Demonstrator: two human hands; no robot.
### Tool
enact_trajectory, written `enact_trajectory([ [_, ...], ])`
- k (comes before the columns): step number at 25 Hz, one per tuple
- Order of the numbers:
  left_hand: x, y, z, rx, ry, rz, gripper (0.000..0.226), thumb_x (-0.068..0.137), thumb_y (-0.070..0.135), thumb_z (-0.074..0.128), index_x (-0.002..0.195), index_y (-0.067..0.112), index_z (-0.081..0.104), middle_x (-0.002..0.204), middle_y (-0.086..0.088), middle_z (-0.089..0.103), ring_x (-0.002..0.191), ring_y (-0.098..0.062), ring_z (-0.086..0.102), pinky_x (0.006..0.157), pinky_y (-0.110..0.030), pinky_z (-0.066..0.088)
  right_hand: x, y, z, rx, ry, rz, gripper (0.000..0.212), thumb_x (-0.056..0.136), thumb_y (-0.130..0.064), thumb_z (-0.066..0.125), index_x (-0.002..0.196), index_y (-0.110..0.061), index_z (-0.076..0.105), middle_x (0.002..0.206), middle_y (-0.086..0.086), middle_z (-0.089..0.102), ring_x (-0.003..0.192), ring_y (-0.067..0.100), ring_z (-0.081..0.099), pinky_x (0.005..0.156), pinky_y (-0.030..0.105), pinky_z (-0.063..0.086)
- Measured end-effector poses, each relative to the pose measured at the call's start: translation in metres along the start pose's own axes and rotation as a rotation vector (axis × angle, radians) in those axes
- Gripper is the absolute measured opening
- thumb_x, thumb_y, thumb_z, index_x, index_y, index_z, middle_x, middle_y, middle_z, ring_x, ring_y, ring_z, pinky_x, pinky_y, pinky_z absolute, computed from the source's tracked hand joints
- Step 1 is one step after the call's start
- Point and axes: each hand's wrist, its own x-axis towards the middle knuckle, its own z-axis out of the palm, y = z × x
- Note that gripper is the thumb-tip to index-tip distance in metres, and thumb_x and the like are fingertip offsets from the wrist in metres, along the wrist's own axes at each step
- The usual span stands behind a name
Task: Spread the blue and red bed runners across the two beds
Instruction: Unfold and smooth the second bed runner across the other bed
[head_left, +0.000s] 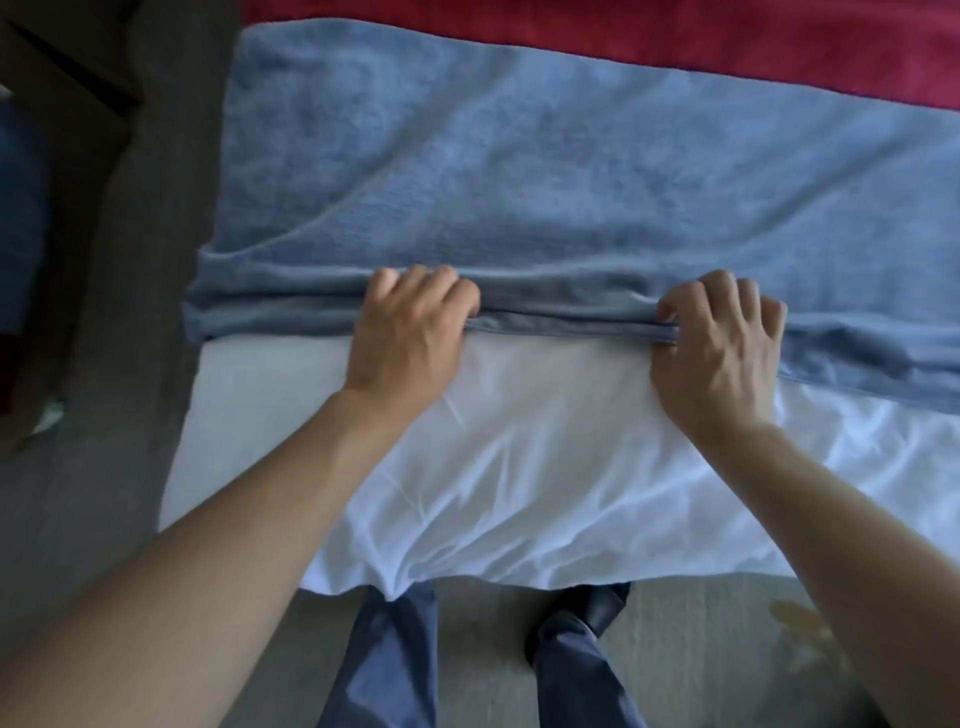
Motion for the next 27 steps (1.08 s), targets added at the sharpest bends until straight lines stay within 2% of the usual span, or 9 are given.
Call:
enact_trajectory([
  [4, -0.036, 0.016, -0.007, 0.065, -0.032, -0.137, 0.015, 0.081, 0.004, 0.065, 0.086, 0.017, 0.060, 0.083, -0.006, 0.058, 0.081, -0.034, 0.056, 0.072, -0.047, 0.035, -0.033, 0.029, -0.004, 0.087, 0.005, -0.072, 0.011, 0.074, -0.008, 0.059, 0.082, -0.014, 0.061, 0.082, 0.010, 0.056, 0.080, 0.035, 0.054, 0.074, 0.042, 0.033],
  [7, -0.029, 0.055, -0.007, 0.086, -0.013, -0.208, 0.018, 0.079, 0.002, 0.062, 0.091, 0.016, 0.060, 0.088, -0.007, 0.058, 0.084, -0.035, 0.054, 0.074, -0.047, 0.035, -0.043, 0.050, -0.001, 0.141, -0.011, -0.076, 0.012, 0.075, -0.006, 0.063, 0.085, -0.014, 0.062, 0.083, 0.008, 0.057, 0.080, 0.034, 0.054, 0.075, 0.042, 0.034],
  [11, 0.019, 0.152, 0.018, 0.058, 0.022, -0.048, 0.020, 0.078, 0.009, 0.060, 0.097, 0.016, 0.063, 0.092, -0.007, 0.059, 0.086, -0.033, 0.055, 0.074, -0.044, 0.033, -0.044, 0.128, -0.006, 0.090, -0.029, -0.014, 0.025, 0.066, -0.002, 0.063, 0.088, -0.013, 0.064, 0.087, 0.009, 0.059, 0.085, 0.035, 0.055, 0.077, 0.042, 0.033],
  [13, 0.036, 0.188, 0.030, 0.058, 0.013, -0.024, 0.016, 0.079, 0.004, 0.060, 0.089, 0.016, 0.062, 0.086, -0.006, 0.058, 0.081, -0.032, 0.054, 0.072, -0.042, 0.032, -0.050, 0.168, -0.010, 0.068, -0.042, 0.028, 0.025, 0.066, 0.000, 0.063, 0.088, -0.012, 0.066, 0.085, 0.009, 0.060, 0.084, 0.036, 0.056, 0.077, 0.042, 0.032],
  [16, 0.027, 0.208, 0.034, 0.063, -0.018, -0.060, 0.010, 0.081, 0.006, 0.058, 0.080, 0.016, 0.058, 0.080, -0.008, 0.055, 0.077, -0.034, 0.053, 0.069, -0.044, 0.033, -0.068, 0.186, -0.013, 0.079, -0.042, -0.003, 0.019, 0.070, -0.002, 0.068, 0.085, -0.013, 0.068, 0.082, 0.007, 0.062, 0.081, 0.034, 0.057, 0.077, 0.041, 0.032],
  [20, 0.014, 0.214, 0.027, 0.064, -0.064, -0.067, 0.016, 0.079, 0.002, 0.061, 0.087, 0.015, 0.060, 0.085, -0.008, 0.057, 0.081, -0.035, 0.054, 0.070, -0.046, 0.033, -0.086, 0.195, -0.016, 0.107, -0.066, -0.001, 0.017, 0.076, -0.003, 0.069, 0.090, -0.013, 0.067, 0.088, 0.008, 0.061, 0.085, 0.034, 0.055, 0.079, 0.041, 0.033],
  [24, 0.056, 0.265, 0.047, 0.011, -0.042, 0.123, 0.019, 0.076, 0.007, 0.058, 0.092, 0.017, 0.062, 0.087, -0.006, 0.058, 0.083, -0.032, 0.054, 0.072, -0.043, 0.033, -0.090, 0.247, -0.020, -0.012, -0.053, 0.131, 0.022, 0.072, -0.004, 0.065, 0.092, -0.013, 0.063, 0.093, 0.011, 0.059, 0.090, 0.035, 0.053, 0.077, 0.043, 0.034],
  [27, 0.079, 0.305, 0.063, -0.043, -0.042, 0.205, 0.017, 0.078, 0.004, 0.057, 0.087, 0.018, 0.062, 0.082, -0.002, 0.058, 0.079, -0.030, 0.054, 0.072, -0.040, 0.032, -0.095, 0.290, -0.028, -0.047, -0.040, 0.240, 0.023, 0.071, -0.001, 0.060, 0.091, -0.012, 0.064, 0.091, 0.012, 0.060, 0.087, 0.037, 0.054, 0.079, 0.045, 0.036],
])
